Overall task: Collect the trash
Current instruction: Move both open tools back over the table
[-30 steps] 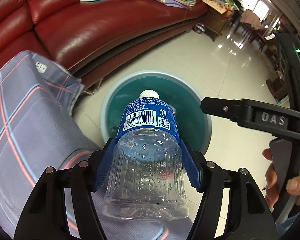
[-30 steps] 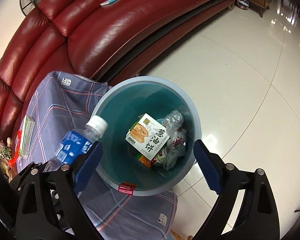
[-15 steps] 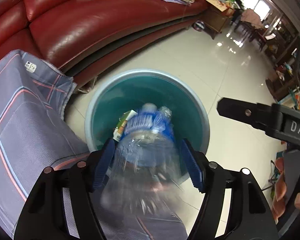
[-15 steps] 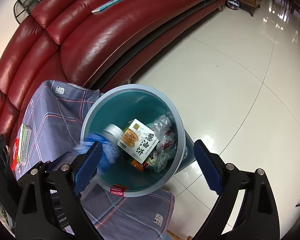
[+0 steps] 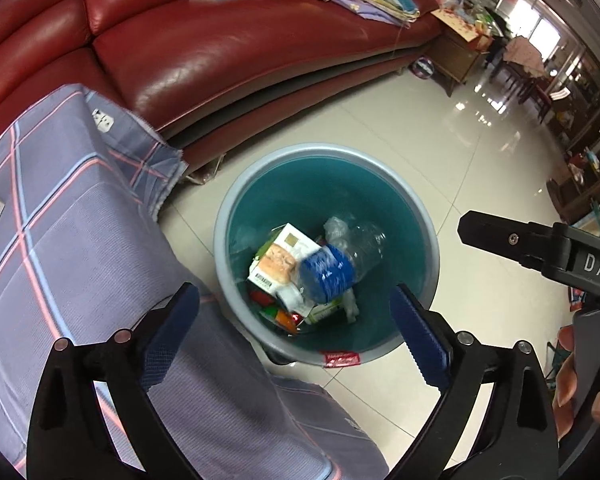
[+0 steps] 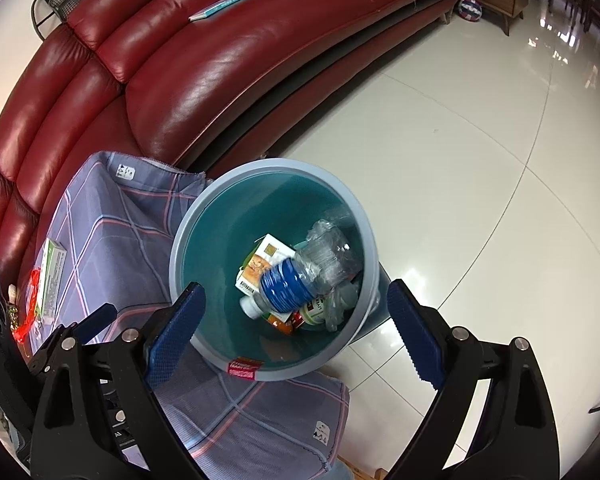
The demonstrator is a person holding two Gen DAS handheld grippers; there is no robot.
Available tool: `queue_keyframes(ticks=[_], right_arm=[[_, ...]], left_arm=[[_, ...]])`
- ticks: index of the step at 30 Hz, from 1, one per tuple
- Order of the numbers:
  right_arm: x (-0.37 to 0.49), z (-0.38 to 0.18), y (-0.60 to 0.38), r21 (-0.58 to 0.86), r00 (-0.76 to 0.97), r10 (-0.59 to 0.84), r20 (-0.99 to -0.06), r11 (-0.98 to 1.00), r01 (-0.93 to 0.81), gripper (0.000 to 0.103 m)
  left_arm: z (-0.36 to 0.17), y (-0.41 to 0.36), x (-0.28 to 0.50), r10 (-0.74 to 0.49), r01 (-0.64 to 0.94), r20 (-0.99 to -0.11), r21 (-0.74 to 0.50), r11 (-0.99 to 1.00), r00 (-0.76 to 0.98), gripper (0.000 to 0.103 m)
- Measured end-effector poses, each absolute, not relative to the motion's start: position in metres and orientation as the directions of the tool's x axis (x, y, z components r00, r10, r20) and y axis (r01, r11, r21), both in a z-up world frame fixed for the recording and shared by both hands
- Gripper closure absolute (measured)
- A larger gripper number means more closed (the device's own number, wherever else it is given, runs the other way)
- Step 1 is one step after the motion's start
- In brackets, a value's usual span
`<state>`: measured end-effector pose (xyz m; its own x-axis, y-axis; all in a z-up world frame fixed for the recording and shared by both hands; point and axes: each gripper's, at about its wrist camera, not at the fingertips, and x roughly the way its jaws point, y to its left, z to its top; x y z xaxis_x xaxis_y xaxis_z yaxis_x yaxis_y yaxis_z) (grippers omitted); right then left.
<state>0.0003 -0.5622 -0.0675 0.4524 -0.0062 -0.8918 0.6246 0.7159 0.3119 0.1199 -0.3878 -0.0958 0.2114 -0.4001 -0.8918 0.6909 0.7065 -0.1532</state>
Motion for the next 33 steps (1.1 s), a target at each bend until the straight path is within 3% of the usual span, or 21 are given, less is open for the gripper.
queue_keyframes(ticks=[18, 33], right_arm=[[0.022, -0.047, -0.493, 0.292, 0.450, 0.011, -0.893, 0.775, 0.560, 0.015], [0.119, -0.040, -0.356, 0.292, 0.412, 0.126, -0.903, 0.882, 0.370, 0.015]], left_arm=[[-0.074, -0.298, 0.127, -0.410, 0.605, -0.870, -0.174, 0.777, 0.276, 0.006], [-0.052, -0.108, 0.178, -0.316, 0.360, -0.859, -0.169, 0.918, 0.403, 0.005]])
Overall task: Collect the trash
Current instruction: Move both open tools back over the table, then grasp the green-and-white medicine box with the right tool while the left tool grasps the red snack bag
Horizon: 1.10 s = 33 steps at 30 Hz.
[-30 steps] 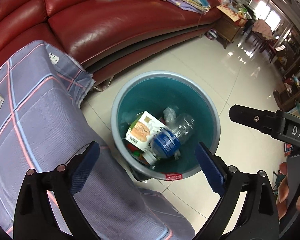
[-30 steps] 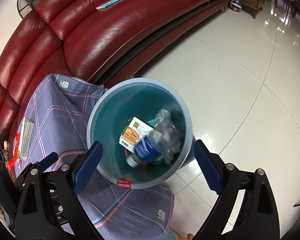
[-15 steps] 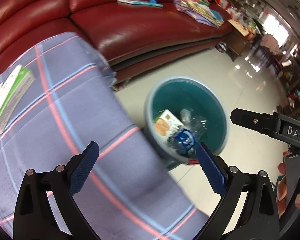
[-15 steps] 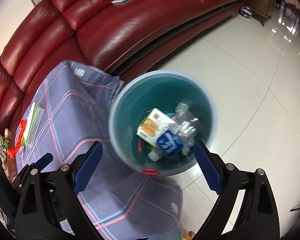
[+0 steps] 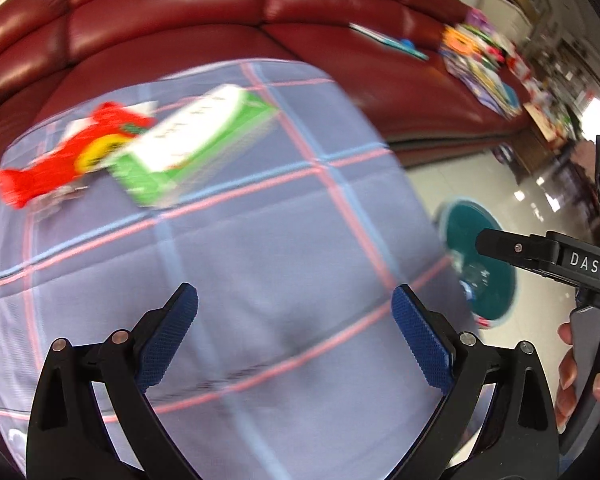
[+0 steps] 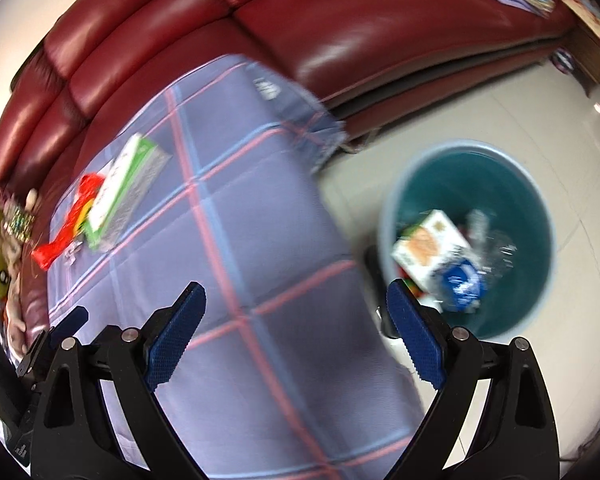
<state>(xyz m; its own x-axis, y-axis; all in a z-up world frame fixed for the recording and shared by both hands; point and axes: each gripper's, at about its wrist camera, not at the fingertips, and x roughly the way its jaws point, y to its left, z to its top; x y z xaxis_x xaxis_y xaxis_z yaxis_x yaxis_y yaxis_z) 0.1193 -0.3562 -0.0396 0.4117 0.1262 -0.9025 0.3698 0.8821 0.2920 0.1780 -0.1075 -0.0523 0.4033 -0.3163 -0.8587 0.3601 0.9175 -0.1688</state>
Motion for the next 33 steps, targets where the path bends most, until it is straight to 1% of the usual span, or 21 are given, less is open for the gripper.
queue_keyframes(ticks=[6, 10, 15, 19, 23, 28, 33], right_arm=[[0.158, -0.033, -0.295, 0.282, 0.392, 0.155, -0.907, 0.914, 0.292, 0.015], [0.184, -0.030, -0.261, 0.268, 0.375, 0.163, -0.913, 0.930, 0.249, 0.015], [0.220, -0.033, -0.228, 0.267, 0.357, 0.175, -0.917, 0.936, 0.228, 0.015], [0.246, -0.038, -0.203, 0.258, 0.341, 0.175, -0.924, 0.942, 0.216, 0.015], [0.273, -0.045, -0.186, 0.258, 0.337, 0.168, -0.926, 0.935, 0.243, 0.015], [0.313, -0.061, -0.174, 0.268, 0.324, 0.158, -0.933, 0.906, 0.329, 0.015], [0.342, -0.073, -0.164, 0.221, 0.310, 0.108, -0.945, 0.907, 0.358, 0.015]], left_arm=[[-0.039, -0.026, 0.203, -0.242, 0.260, -0.853, -0.131, 0.957, 0.462, 0.005], [-0.032, 0.023, 0.223, -0.217, 0.189, -0.848, -0.141, 0.972, 0.484, 0.005], [-0.029, 0.065, 0.259, -0.174, 0.131, -0.850, -0.125, 0.984, 0.497, 0.005], [-0.035, 0.087, 0.287, -0.159, 0.093, -0.853, -0.130, 0.987, 0.497, 0.005], [-0.044, 0.096, 0.314, -0.186, 0.075, -0.855, -0.171, 0.982, 0.484, 0.006], [-0.058, 0.094, 0.335, -0.186, 0.092, -0.866, -0.162, 0.983, 0.464, 0.006], [-0.066, 0.091, 0.339, -0.204, 0.128, -0.865, -0.163, 0.978, 0.458, 0.006]])
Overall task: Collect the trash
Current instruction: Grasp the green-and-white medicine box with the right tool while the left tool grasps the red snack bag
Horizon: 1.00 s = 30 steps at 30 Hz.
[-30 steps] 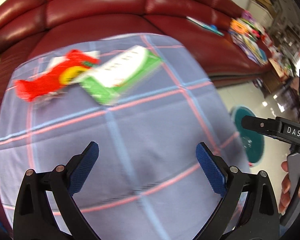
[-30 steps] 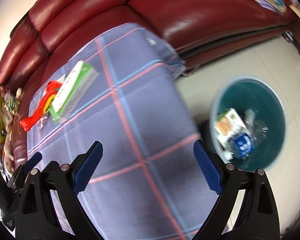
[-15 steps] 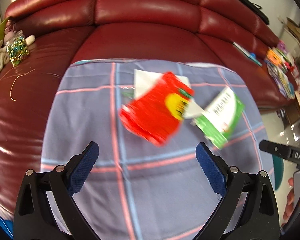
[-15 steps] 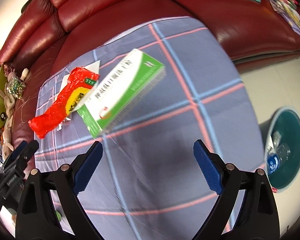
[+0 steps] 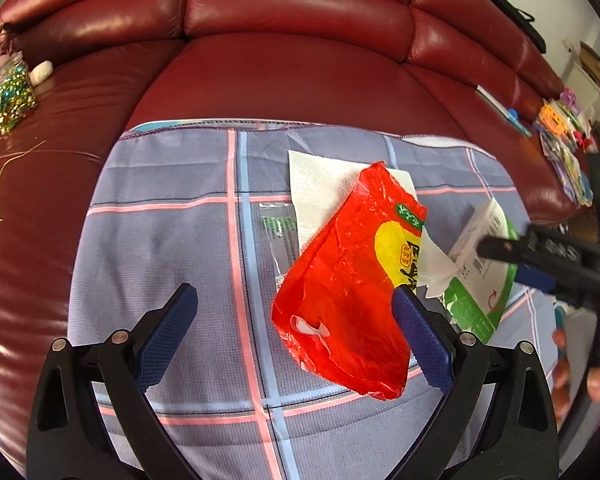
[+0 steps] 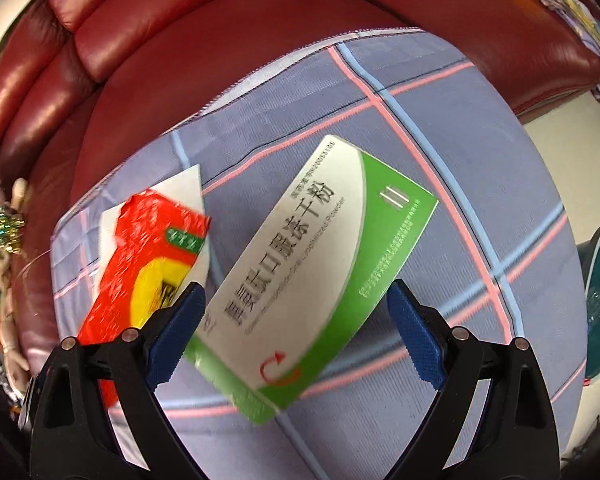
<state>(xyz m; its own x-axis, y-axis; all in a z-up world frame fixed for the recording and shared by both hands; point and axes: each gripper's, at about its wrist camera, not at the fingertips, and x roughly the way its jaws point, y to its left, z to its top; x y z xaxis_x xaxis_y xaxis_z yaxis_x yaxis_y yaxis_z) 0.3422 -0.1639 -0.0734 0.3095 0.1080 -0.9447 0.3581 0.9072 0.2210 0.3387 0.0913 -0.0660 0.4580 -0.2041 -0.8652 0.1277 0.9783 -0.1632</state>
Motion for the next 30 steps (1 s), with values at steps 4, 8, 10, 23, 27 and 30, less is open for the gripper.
queue_keyframes(ticks=[4, 8, 10, 23, 27, 30], right_arm=[[0.352, -0.082, -0.160, 0.187, 0.296, 0.078, -0.952, 0.913, 0.363, 0.015], [0.348, -0.081, -0.158, 0.169, 0.327, 0.055, -0.944, 0.928, 0.332, 0.015], [0.344, -0.081, -0.157, 0.164, 0.337, 0.056, -0.940, 0.939, 0.301, 0.016], [0.278, -0.085, -0.176, 0.181, 0.355, 0.113, -0.928, 0.969, 0.165, 0.026], [0.251, -0.079, -0.198, 0.211, 0.384, 0.146, -0.912, 0.968, 0.132, 0.058], [0.241, -0.076, -0.214, 0.216, 0.365, 0.155, -0.918, 0.968, 0.131, 0.077]], left_arm=[[-0.070, 0.089, 0.336, -0.220, 0.149, -0.865, -0.171, 0.974, 0.450, 0.011], [-0.070, 0.085, 0.332, -0.241, 0.163, -0.863, -0.187, 0.969, 0.444, 0.027], [-0.068, 0.082, 0.328, -0.257, 0.173, -0.857, -0.200, 0.964, 0.445, 0.033], [-0.068, 0.038, 0.280, -0.359, 0.313, -0.855, -0.248, 0.917, 0.375, 0.087], [-0.074, 0.017, 0.256, -0.376, 0.365, -0.870, -0.254, 0.896, 0.319, 0.086], [-0.080, 0.004, 0.248, -0.358, 0.378, -0.882, -0.232, 0.896, 0.308, 0.081]])
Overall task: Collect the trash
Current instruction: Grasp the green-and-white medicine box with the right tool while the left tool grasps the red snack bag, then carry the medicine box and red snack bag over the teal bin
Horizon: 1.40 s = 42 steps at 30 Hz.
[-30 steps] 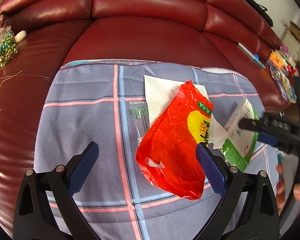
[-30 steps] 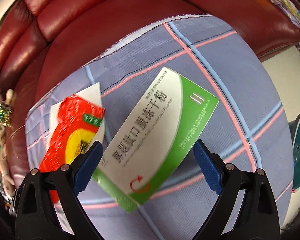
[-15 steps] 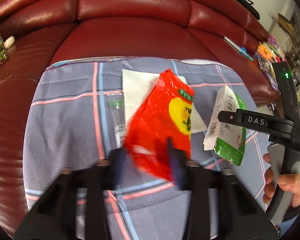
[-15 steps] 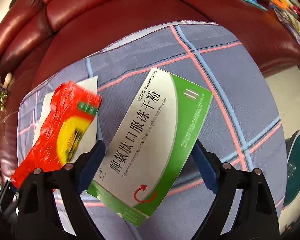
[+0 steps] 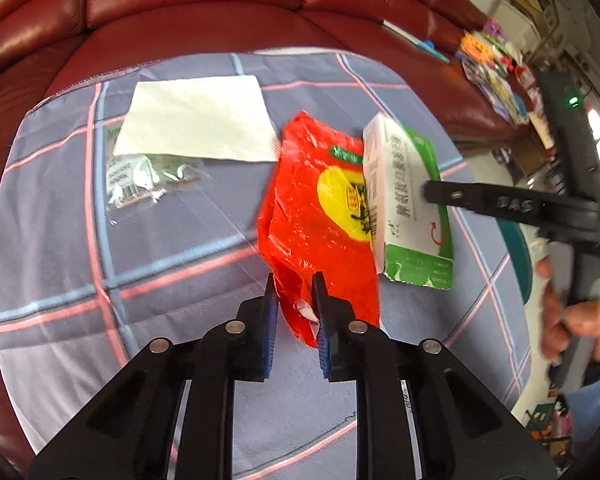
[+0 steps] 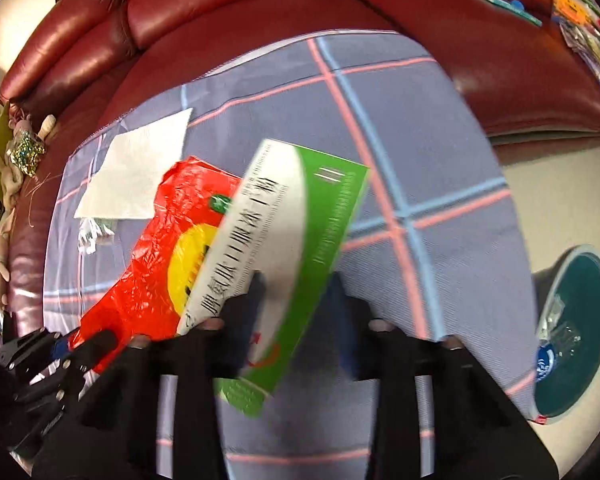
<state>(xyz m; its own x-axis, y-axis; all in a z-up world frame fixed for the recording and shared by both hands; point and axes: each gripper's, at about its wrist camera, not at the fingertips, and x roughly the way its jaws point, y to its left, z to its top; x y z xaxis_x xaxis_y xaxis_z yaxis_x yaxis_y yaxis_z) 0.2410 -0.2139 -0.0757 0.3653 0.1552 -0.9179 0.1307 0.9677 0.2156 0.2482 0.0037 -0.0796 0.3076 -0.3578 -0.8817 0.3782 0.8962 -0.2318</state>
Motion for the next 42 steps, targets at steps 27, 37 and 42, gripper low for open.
queue_keyframes(ticks=[27, 37, 42], right_arm=[[0.243, -0.084, -0.188, 0.197, 0.364, 0.120, -0.924, 0.963, 0.183, 0.027], [0.230, -0.093, -0.193, 0.169, 0.352, 0.110, -0.929, 0.976, 0.140, 0.031], [0.214, -0.090, -0.212, 0.220, 0.359, 0.153, -0.921, 0.963, 0.155, 0.031]], left_arm=[[-0.083, 0.015, 0.231, -0.290, 0.347, -0.887, -0.161, 0.924, 0.359, 0.094], [-0.103, 0.005, 0.241, -0.285, 0.341, -0.908, -0.175, 0.924, 0.308, 0.063], [-0.105, -0.012, 0.238, -0.294, 0.365, -0.906, -0.175, 0.914, 0.303, 0.089]])
